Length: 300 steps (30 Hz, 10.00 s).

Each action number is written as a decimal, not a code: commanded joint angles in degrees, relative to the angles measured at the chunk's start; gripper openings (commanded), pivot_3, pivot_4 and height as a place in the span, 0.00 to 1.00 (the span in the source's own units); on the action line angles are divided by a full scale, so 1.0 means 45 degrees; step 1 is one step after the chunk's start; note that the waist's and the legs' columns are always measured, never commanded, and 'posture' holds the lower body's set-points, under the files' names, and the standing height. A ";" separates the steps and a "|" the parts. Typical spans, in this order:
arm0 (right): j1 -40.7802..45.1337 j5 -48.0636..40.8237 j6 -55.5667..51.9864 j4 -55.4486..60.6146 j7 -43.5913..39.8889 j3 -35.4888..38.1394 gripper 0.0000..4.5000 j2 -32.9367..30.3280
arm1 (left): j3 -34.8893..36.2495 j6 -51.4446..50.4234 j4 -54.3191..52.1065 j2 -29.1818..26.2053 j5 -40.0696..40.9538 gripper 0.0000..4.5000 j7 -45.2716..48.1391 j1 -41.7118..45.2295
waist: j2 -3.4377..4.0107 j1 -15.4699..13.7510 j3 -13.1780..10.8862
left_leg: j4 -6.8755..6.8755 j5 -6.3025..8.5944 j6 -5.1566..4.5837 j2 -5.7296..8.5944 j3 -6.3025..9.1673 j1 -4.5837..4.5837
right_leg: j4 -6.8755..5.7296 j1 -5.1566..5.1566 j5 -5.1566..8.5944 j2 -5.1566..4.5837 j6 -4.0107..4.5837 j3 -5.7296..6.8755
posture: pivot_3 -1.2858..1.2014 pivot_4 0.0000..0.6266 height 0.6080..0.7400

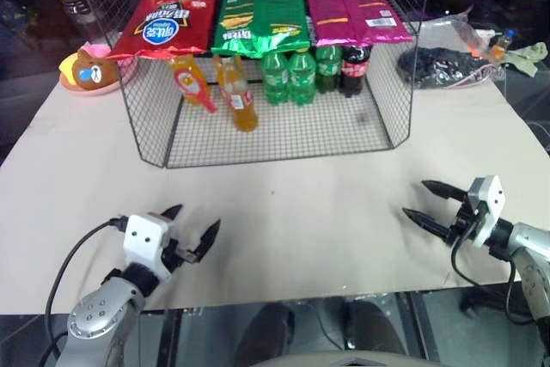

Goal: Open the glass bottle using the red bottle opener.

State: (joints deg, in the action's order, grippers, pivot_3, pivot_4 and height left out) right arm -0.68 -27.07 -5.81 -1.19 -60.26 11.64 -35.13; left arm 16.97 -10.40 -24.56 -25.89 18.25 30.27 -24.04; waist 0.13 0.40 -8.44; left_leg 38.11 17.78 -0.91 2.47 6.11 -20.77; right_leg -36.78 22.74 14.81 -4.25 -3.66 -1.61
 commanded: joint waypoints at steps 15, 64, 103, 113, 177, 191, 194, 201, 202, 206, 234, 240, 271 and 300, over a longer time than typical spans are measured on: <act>0.0373 0.0016 0.0029 0.0470 -0.0027 0.0082 0.99 -0.0140 | 0.0224 0.0824 0.0655 0.0172 0.0208 1.00 0.0484 0.0375 | 0.0001 0.0000 0.0000 | 0.0003 -0.0002 0.0004 0.0003 -0.0001 0.0001 | -0.0004 0.0000 -0.0001 0.0000 -0.0001 0.0004 | 0.52 0.24 1.00; 0.3036 -0.0400 -0.2113 0.5933 0.4469 -0.3598 1.00 0.3959 | 0.0208 0.6051 1.6100 0.0742 -0.0449 0.67 -0.0662 1.6028 | -0.0071 0.0299 0.0010 | 0.0193 -0.0021 0.0024 0.0117 0.0044 -0.0251 | -0.0211 0.0255 -0.0004 0.0025 -0.0007 0.0082 | 0.52 0.24 1.00; 0.3554 -0.0760 -0.3463 0.5317 0.4624 -0.4189 1.00 0.4176 | 0.0043 -0.4541 0.7552 0.0943 0.6447 0.01 0.3263 1.2193 | -0.0095 0.0440 -0.0001 | 0.0262 -0.0026 0.0029 0.0090 0.0053 -0.0239 | -0.0288 0.0246 -0.0006 0.0027 -0.0009 0.0068 | 0.52 0.24 1.00; 0.5713 -0.3417 -0.9112 0.4411 0.4140 -0.4382 1.00 0.3490 | -0.2274 -0.8882 0.6179 0.0377 0.7678 0.01 0.5427 1.2035 | -0.0094 0.0440 -0.0002 | 0.0271 -0.0027 0.0030 0.0086 0.0056 -0.0222 | -0.0300 0.0231 -0.0005 0.0032 -0.0007 0.0066 | 0.52 0.24 1.00; 0.4998 -0.4265 -1.1010 0.3027 0.6638 -0.0271 0.00 0.2652 | -0.1102 0.1960 0.6529 0.1773 -0.0470 0.99 -0.0625 1.0508 | -0.0093 0.0018 -0.0001 | 0.0247 -0.0027 0.0028 0.0088 0.0012 -0.0223 | -0.0275 0.0232 -0.0008 0.0023 -0.0006 0.0033 | 0.52 0.24 1.00; 0.4289 -0.2368 -0.7369 0.4484 0.6585 -0.1529 0.00 0.3586 | -0.1243 0.6508 1.4917 0.1490 -0.2125 0.99 -0.1185 1.5101 | -0.0098 0.0104 -0.0003 | 0.0248 -0.0027 0.0028 0.0102 0.0039 -0.0246 | -0.0271 0.0247 -0.0008 0.0022 -0.0008 0.0066 | 0.52 0.24 1.00; 0.4200 -0.2252 -0.7189 0.4595 0.6703 -0.1622 0.00 0.3696 | -0.1168 0.6973 1.6408 0.1390 -0.2188 0.99 -0.1210 1.5888 | -0.0098 0.0120 -0.0003 | 0.0250 -0.0027 0.0027 0.0113 0.0042 -0.0248 | -0.0274 0.0249 -0.0008 0.0025 -0.0008 0.0069 | 0.52 0.24 1.00; 0.3952 -0.2024 -0.6937 0.4747 0.6964 -0.1551 0.00 0.3685 | -0.1212 0.7508 1.8757 0.1450 -0.2242 0.99 -0.0893 1.7124 | -0.0098 0.0148 -0.0003 | 0.0250 -0.0027 0.0028 0.0132 0.0046 -0.0247 | -0.0276 0.0249 -0.0007 0.0026 -0.0008 0.0073 | 0.52 0.24 1.00; 0.3928 -0.2010 -0.6913 0.4761 0.6994 -0.1556 0.00 0.3698 | -0.1180 0.7550 1.8959 0.1464 -0.2218 0.99 -0.0856 1.7234 | -0.0098 0.0151 -0.0003 | 0.0250 -0.0028 0.0027 0.0135 0.0047 -0.0247 | -0.0278 0.0249 -0.0007 0.0026 -0.0008 0.0074 | 0.52 0.24 1.00; 0.3857 -0.1901 -0.6812 0.4786 0.7071 -0.1631 0.00 0.3745 | -0.1108 0.7655 1.9458 0.1450 -0.2194 0.79 -0.0836 1.7491 | -0.0099 0.0175 -0.0003 | 0.0252 -0.0028 0.0027 0.0138 0.0048 -0.0247 | -0.0280 0.0250 -0.0007 0.0026 -0.0009 0.0073 | 0.52 0.24 1.00; 0.4300 -0.1351 -0.6109 0.3997 0.6854 -0.1233 0.00 0.3222 | -0.3409 -0.0240 0.3882 0.1052 0.1724 0.61 0.3888 0.9835 | -0.0093 0.0427 -0.0005 | 0.0249 -0.0028 0.0028 0.0081 0.0041 -0.0247 | -0.0289 0.0258 -0.0007 0.0026 -0.0007 0.0040 | 0.52 0.24 1.00; 0.4457 -0.1273 -0.5961 0.3776 0.6829 -0.1252 0.00 0.3239 | -0.3869 0.0275 0.3479 0.1220 0.1077 0.61 0.3764 0.9137 | -0.0093 0.0370 -0.0005 | 0.0259 -0.0028 0.0028 0.0087 0.0037 -0.0230 | -0.0299 0.0243 -0.0007 0.0031 -0.0007 0.0039 | 0.52 0.24 1.00; 0.4484 0.4347 -0.0359 0.3889 0.7410 -0.4532 0.00 0.3505 | -0.4315 0.1594 0.2611 0.1856 0.0196 0.99 0.2202 0.8125 | -0.0091 0.0386 -0.0003 | 0.0253 -0.0028 0.0028 0.0086 0.0024 -0.0226 | -0.0294 0.0246 -0.0007 0.0030 -0.0007 0.0032 | 0.52 0.24 1.00; 0.4659 1.1432 0.6456 0.1352 1.0316 -0.5615 0.00 0.3174 | -0.4468 0.1354 0.2443 0.2216 0.0431 0.99 0.2095 0.8273 | -0.0092 0.0363 -0.0002 | 0.0253 -0.0030 0.0031 0.0085 0.0014 -0.0214 | -0.0291 0.0235 -0.0007 0.0042 -0.0007 0.0028 | 0.52 0.24 1.00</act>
State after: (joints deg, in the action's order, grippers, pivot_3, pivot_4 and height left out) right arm 19.45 24.81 22.73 3.77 -14.63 -14.67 -20.98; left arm -3.53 -4.76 -10.53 -16.26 18.96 39.97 12.22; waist -0.29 2.03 -8.45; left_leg 39.25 17.65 -0.77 2.86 6.17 -21.73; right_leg -38.09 23.80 14.78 -4.06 -3.69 -1.48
